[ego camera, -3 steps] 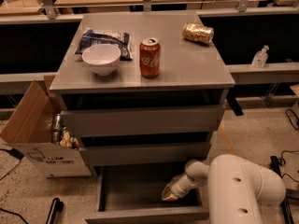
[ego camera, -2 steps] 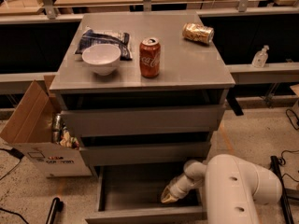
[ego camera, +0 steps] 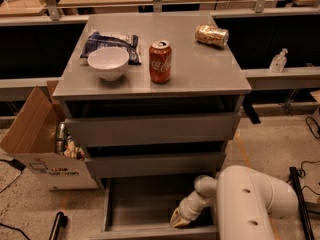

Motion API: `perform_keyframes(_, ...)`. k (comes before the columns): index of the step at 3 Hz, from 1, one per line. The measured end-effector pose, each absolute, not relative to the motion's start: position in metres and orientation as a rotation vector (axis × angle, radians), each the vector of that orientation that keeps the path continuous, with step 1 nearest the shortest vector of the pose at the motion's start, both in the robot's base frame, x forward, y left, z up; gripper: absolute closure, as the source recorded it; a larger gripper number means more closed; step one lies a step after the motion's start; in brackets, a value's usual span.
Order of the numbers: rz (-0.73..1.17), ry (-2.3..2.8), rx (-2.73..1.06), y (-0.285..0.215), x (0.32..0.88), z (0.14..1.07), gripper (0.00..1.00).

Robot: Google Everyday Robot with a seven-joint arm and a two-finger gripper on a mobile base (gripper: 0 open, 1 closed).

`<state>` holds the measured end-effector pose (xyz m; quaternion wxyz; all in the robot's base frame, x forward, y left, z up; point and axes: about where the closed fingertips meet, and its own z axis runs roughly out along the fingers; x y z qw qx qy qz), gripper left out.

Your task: Open bottom drawer

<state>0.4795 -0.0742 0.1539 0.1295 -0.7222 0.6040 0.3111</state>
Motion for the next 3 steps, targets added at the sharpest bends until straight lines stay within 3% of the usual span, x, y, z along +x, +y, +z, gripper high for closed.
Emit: perform_keyframes(3, 1.067, 1.728, -1.917, -0.085, 0.441, 0.195, 1.00)
